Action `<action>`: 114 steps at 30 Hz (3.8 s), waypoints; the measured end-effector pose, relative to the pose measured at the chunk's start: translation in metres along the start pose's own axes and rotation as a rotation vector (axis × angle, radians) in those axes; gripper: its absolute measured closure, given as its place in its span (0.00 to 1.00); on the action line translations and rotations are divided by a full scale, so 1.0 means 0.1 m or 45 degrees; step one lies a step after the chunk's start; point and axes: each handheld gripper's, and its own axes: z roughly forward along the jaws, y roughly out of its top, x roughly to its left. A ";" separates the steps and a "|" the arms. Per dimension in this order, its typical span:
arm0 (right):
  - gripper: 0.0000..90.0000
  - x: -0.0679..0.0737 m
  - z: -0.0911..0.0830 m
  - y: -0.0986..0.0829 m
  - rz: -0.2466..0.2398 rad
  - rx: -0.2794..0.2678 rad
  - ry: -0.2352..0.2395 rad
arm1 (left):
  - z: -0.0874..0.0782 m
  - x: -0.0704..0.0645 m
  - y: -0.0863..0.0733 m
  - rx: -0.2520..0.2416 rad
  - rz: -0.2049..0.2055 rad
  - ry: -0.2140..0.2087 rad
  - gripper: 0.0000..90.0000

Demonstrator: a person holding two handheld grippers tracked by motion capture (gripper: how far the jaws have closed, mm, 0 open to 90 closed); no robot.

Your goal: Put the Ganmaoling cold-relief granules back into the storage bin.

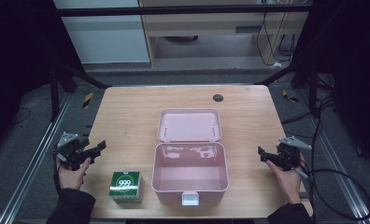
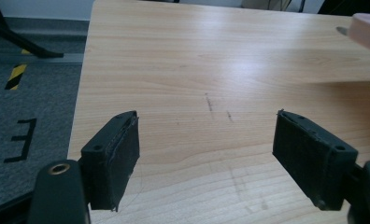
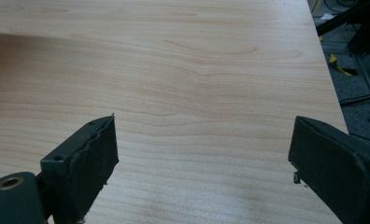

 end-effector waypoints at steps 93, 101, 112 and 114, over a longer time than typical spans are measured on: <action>0.04 0.19 0.02 -0.12 -0.272 0.058 0.029 | -0.12 -1.21 0.00 0.796 1.387 -0.832 0.05; 0.04 0.19 0.03 -0.13 -0.280 0.074 0.028 | -0.04 -1.21 -0.09 0.829 1.395 -0.840 0.05; 0.04 0.20 0.04 -0.13 -0.286 0.083 0.034 | 0.06 -1.23 -0.16 0.884 1.427 -0.851 0.10; 0.04 0.20 0.04 -0.13 -0.288 0.085 0.036 | 0.06 -1.23 -0.16 0.893 1.412 -0.856 0.10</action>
